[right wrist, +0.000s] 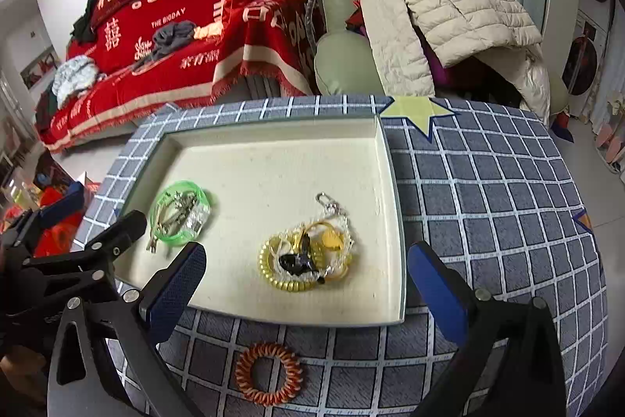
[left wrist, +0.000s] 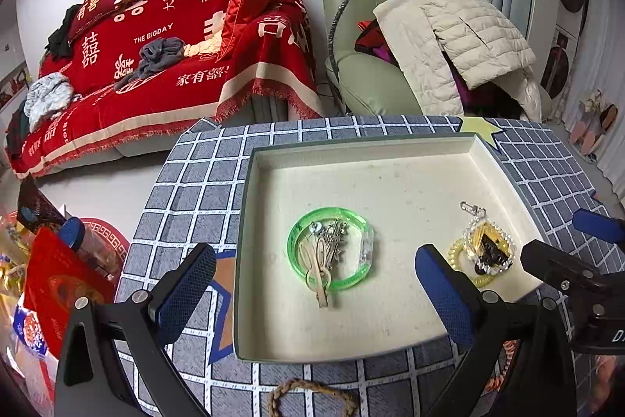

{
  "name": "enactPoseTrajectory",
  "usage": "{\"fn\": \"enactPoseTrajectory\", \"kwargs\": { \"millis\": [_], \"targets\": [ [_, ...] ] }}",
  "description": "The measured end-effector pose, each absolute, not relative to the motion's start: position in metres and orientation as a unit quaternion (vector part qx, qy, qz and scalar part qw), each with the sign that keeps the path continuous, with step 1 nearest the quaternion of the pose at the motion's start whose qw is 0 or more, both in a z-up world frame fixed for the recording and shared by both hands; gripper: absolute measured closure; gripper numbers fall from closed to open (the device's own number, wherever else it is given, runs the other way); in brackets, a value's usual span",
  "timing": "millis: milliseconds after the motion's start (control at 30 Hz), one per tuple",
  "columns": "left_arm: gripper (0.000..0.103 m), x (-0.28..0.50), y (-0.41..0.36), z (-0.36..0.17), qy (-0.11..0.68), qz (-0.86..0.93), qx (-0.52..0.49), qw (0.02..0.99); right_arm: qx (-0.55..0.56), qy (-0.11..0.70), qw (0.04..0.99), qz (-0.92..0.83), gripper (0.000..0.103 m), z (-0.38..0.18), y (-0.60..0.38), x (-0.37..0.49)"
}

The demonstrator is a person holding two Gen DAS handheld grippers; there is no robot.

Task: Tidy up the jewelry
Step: 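Withdraw both open tools from the tray back over the tablecloth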

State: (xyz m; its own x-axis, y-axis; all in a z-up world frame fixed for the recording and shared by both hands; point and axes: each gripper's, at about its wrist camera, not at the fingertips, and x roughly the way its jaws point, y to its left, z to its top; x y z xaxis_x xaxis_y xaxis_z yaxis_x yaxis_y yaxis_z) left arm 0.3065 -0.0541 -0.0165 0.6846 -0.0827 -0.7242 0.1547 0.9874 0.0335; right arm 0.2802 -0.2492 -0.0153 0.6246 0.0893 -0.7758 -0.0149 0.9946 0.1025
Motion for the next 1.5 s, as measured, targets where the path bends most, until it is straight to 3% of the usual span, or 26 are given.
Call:
{"fn": "enactPoseTrajectory", "kwargs": {
  "millis": [900,1500],
  "targets": [
    [0.0,0.237,-0.001,-0.022,0.401,-0.055,0.059,0.912,0.059,0.429,0.9,0.051,0.0,0.001,-0.244,0.223],
    [0.0,0.2,0.026,-0.062,0.444,-0.043,0.024,0.895,0.076,0.466,0.879,0.066,0.0,-0.034,-0.241,0.14]
  ]
}}
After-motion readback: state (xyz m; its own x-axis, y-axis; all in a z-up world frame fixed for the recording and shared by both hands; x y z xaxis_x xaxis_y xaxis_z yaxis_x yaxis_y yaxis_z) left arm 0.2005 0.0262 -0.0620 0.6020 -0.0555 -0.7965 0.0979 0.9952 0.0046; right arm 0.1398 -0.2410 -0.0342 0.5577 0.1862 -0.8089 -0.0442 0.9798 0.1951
